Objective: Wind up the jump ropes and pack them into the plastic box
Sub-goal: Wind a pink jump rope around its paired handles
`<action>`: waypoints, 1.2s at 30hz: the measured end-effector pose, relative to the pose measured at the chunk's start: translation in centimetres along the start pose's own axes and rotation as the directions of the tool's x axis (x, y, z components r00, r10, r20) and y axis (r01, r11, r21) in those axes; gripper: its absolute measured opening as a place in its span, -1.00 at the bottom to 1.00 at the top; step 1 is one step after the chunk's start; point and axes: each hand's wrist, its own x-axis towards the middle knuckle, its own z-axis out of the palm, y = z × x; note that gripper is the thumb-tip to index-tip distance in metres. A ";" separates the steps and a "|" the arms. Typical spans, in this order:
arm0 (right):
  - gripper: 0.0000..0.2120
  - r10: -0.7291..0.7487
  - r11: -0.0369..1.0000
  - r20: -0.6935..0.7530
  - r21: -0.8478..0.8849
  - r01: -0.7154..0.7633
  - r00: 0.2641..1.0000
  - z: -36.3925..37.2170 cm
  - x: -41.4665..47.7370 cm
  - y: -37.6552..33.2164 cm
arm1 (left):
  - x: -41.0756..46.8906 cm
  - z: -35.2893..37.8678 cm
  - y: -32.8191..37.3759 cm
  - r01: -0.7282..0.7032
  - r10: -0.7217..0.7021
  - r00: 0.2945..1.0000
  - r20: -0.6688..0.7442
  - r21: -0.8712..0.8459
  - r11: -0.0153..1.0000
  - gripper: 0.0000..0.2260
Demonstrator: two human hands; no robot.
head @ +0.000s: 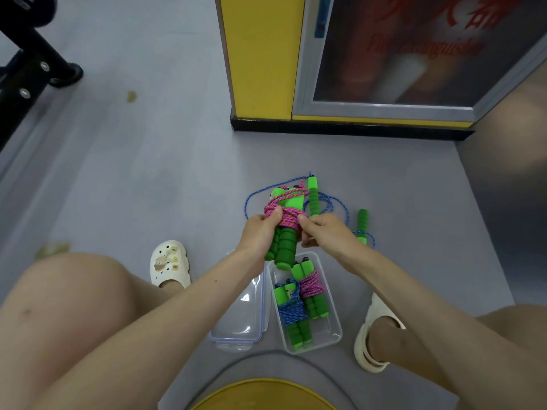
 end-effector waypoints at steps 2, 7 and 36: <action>-0.53 0.139 0.990 0.014 0.002 -0.139 0.990 0.0 -0.3 0.3 | -0.3 0.6 -1.0 0.033 -0.033 0.999 0.002 0.045 0.998 -0.67; -0.62 0.293 0.951 0.045 0.086 -0.296 0.955 1.0 -2.3 2.4 | -3.2 0.4 -3.6 0.157 -0.160 0.981 0.107 0.037 0.987 -0.79; -0.74 0.495 0.763 -0.138 -0.404 -0.505 0.858 1.9 -0.7 19.8 | 4.6 5.6 -21.7 0.409 -0.405 0.912 -0.065 0.070 0.910 -0.78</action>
